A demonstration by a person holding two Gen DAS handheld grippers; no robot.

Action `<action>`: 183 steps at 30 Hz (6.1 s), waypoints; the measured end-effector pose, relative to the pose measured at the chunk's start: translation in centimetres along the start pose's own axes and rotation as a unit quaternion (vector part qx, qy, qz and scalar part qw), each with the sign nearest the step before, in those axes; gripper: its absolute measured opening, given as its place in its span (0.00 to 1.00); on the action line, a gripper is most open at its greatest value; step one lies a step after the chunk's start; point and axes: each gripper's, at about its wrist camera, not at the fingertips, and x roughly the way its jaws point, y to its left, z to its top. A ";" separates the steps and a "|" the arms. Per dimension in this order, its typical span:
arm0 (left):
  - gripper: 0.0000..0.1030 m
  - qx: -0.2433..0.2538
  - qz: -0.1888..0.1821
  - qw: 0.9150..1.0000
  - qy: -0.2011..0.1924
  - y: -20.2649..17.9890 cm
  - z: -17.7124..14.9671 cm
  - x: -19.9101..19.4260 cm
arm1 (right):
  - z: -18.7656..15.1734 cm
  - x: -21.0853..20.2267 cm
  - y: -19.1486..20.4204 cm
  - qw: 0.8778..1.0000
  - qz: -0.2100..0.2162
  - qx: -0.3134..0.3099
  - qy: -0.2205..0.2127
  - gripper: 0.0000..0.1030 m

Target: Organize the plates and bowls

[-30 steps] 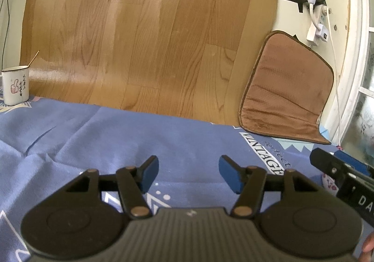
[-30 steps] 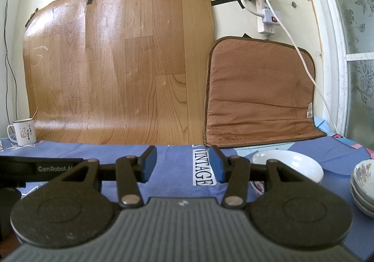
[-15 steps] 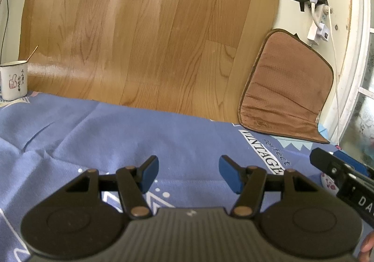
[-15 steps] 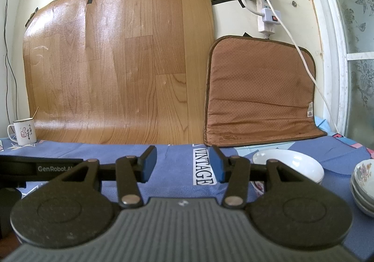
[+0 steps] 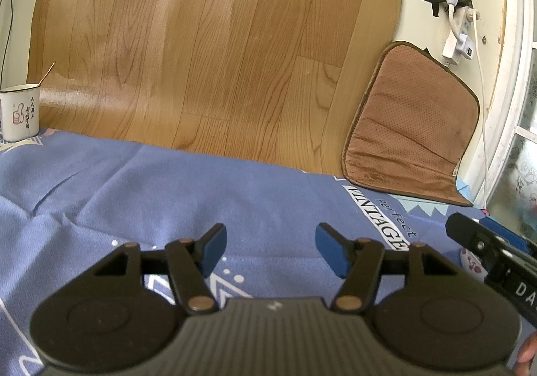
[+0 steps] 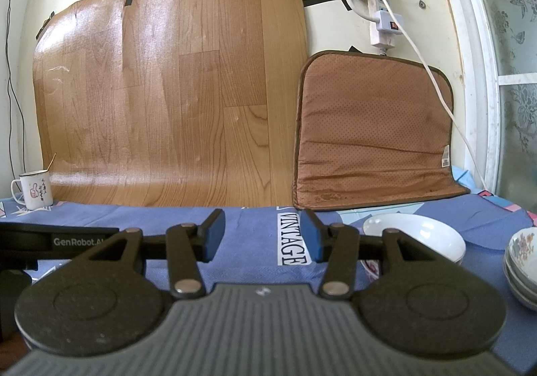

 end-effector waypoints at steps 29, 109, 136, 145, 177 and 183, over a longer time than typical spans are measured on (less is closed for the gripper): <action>0.61 0.001 -0.002 1.000 -0.001 0.0 0.0 -0.1 | 0.0 0.0 0.0 1.000 -0.001 0.001 0.000 0.51; 0.59 0.012 -0.015 1.000 0.000 -0.6 -0.2 -0.3 | -0.1 -0.2 0.2 1.000 -0.003 0.000 0.006 0.51; 0.56 0.062 -0.025 0.998 0.011 -2.2 -0.8 -0.3 | -0.4 -3.3 -2.4 0.998 -0.036 0.034 0.036 0.45; 0.56 0.080 -0.014 0.997 0.019 -2.9 -1.0 0.0 | -0.5 -4.0 -5.2 0.994 -0.080 0.062 0.032 0.45; 0.58 0.083 0.009 0.995 0.057 -2.8 -1.0 1.2 | -1.2 -3.5 -6.7 0.991 -0.103 0.074 0.036 0.46; 0.58 0.083 0.009 0.995 0.056 -2.8 -1.0 1.2 | -1.1 -4.1 -6.0 0.993 -0.104 0.052 0.016 0.46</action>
